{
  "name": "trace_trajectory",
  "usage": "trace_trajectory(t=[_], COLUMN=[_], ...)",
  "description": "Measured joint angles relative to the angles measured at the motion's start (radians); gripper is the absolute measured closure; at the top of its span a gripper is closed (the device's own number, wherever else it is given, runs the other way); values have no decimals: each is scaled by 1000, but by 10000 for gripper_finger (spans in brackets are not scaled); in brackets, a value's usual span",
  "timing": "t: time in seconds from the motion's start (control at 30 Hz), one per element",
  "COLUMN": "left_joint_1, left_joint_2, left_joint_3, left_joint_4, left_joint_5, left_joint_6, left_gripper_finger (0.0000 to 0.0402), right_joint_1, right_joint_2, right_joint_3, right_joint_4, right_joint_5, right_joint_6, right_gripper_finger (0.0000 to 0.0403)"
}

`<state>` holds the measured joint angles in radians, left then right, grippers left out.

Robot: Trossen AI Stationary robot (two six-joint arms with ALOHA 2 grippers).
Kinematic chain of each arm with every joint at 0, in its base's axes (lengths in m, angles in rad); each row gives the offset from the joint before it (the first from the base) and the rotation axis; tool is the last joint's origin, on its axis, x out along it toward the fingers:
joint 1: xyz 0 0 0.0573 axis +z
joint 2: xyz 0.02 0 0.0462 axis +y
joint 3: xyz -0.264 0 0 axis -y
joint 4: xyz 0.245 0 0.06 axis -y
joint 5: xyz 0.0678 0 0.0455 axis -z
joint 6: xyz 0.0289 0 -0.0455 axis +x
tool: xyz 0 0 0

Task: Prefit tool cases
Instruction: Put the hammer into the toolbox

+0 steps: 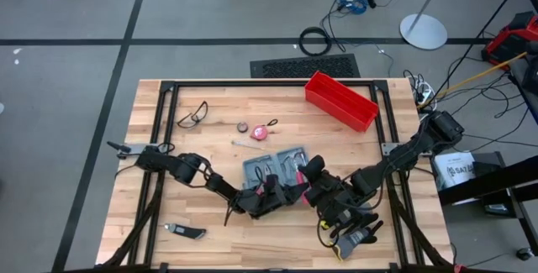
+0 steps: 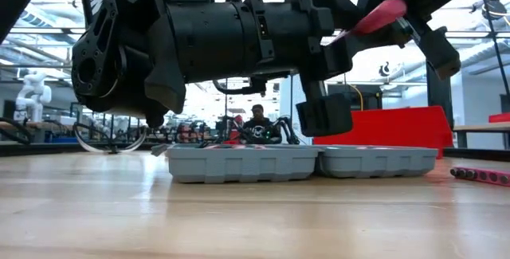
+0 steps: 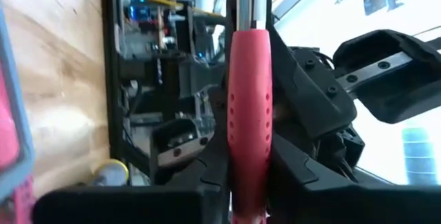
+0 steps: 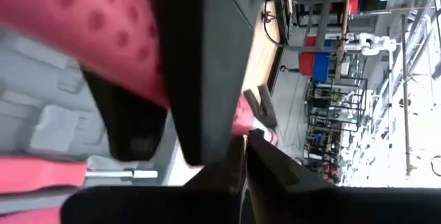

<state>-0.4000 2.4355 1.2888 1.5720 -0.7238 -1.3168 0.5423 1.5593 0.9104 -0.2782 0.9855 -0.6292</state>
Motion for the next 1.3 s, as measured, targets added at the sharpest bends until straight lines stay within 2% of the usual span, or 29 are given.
trace_trajectory(t=[0.1, 0.2, 0.43, 0.77, 0.9, 1.03, 1.13, 1.23, 1.3], left_joint_1=[0, 0, 13, 16, 16, 18, 24, 26, 29], left_joint_2=[0, -5, -8, -8, -8, -8, -8, -8, -9], left_joint_3=[2, 1, -1, -5, -5, -5, -5, -5, -5], left_joint_4=[-2, -9, -9, -13, -10, -15, -6, 2, 11], left_joint_5=[35, 51, 105, 77, 71, 88, 123, 138, 184], left_joint_6=[-10, -18, -100, -425, -452, -450, -451, -460, -459], left_gripper_finger=[308, 297, 293, 291, 290, 290, 290, 290, 293], right_joint_1=[-3, -3, -3, 2, 2, 11, 21, 32, 44], right_joint_2=[0, -1, -3, -3, -3, -4, -5, -18, -35], right_joint_3=[0, 0, 1, 2, 2, 1, 5, 28, 47], right_joint_4=[7, -9, -40, -204, -223, -208, -222, -336, -406], right_joint_5=[-7, -6, -11, -20, -20, -93, -42, 11, 29], right_joint_6=[29, 51, 78, 256, 291, 291, 318, 379, 431], right_gripper_finger=[402, 402, 403, 403, 403, 403, 403, 403, 403])
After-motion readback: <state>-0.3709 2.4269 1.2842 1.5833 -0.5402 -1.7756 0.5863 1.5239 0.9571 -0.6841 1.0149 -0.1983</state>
